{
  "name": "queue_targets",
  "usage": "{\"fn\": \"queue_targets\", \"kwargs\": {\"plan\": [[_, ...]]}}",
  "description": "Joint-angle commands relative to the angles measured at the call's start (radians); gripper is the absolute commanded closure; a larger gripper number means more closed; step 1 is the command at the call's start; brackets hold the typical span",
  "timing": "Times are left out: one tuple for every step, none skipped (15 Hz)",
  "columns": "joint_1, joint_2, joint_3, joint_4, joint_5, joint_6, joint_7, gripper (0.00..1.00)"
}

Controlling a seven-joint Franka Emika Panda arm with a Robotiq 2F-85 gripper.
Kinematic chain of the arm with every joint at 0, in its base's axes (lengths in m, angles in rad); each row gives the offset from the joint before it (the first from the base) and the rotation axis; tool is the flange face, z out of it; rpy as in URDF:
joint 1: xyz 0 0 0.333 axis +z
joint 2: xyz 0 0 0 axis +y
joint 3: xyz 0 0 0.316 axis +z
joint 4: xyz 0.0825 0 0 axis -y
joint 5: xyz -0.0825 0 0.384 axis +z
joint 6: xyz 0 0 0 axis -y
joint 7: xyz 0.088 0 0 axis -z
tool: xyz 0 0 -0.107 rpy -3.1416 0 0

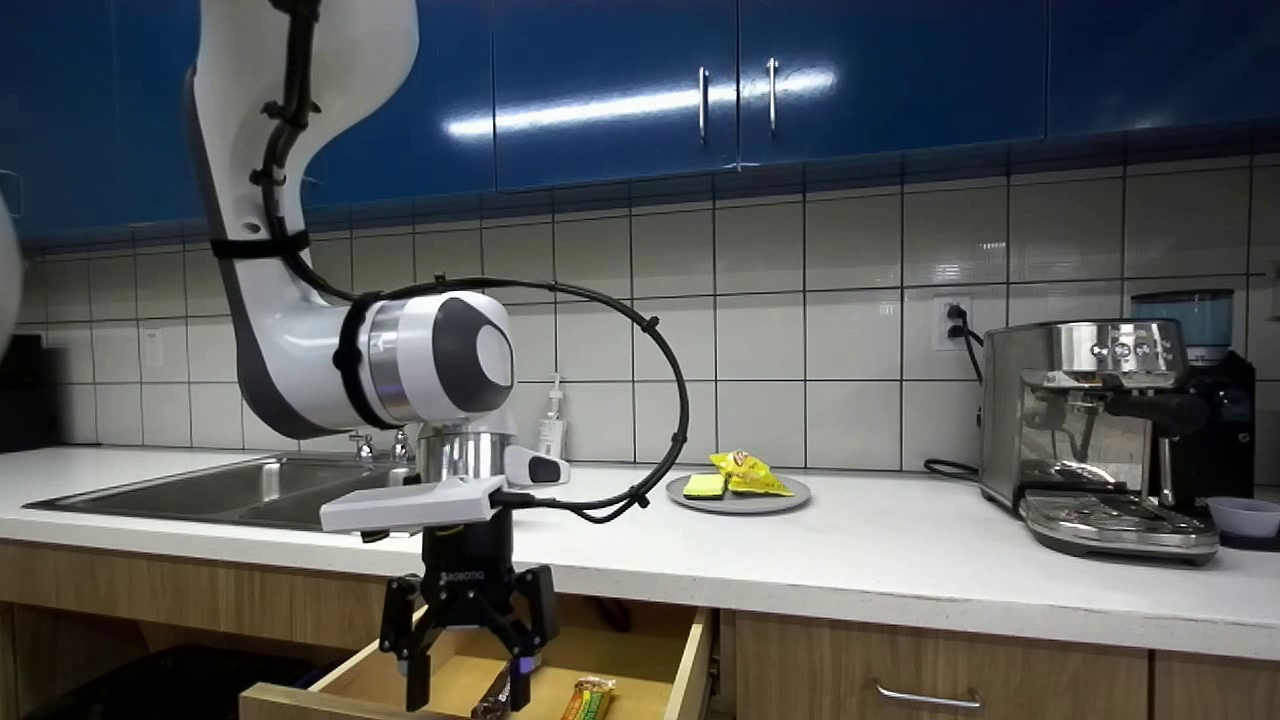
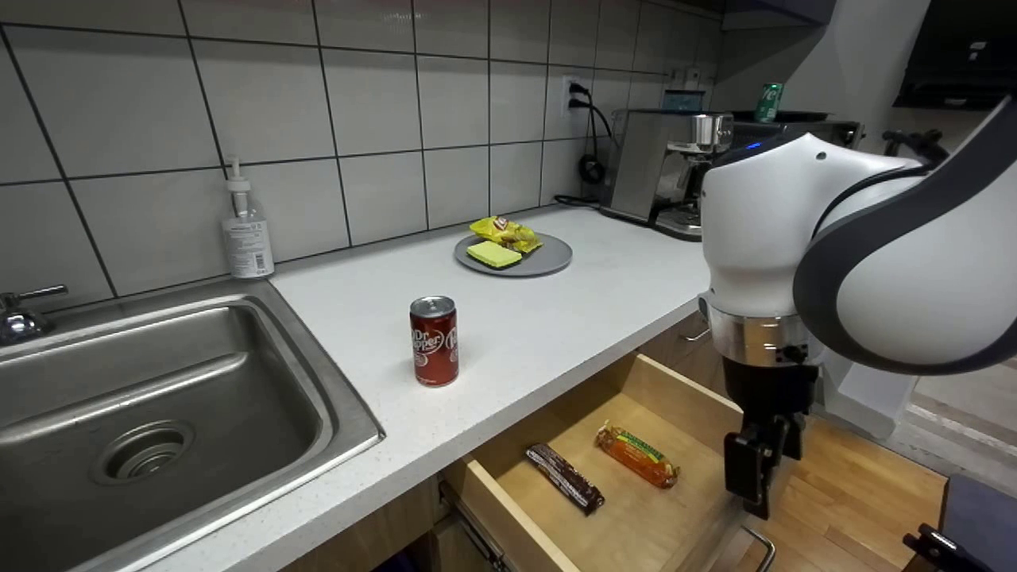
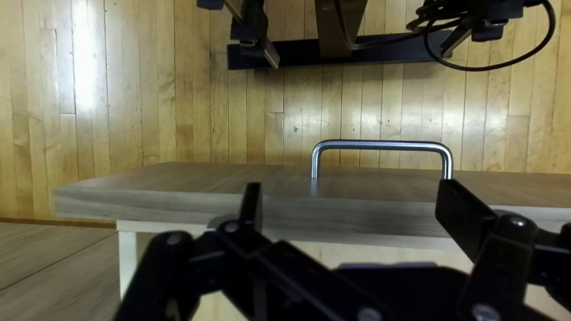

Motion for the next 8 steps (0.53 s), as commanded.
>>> {"fn": "queue_targets", "kwargs": {"plan": [[-0.019,-0.038,0.023,-0.019,0.036,-0.06,-0.038,0.0],[-0.018,-0.032,0.024,-0.016,0.037,-0.068,-0.039,0.0],[-0.018,-0.023,0.025,-0.011,0.037,-0.076,-0.039,0.0],[-0.017,-0.017,0.026,-0.007,0.038,-0.084,-0.04,0.0],[-0.017,-0.008,0.028,-0.001,0.037,-0.091,-0.039,0.0],[-0.016,0.001,0.028,0.004,0.03,-0.091,-0.031,0.0],[-0.016,0.009,0.029,0.007,0.036,-0.093,-0.033,0.0],[-0.015,0.017,0.03,0.01,0.034,-0.093,-0.03,0.0]]}}
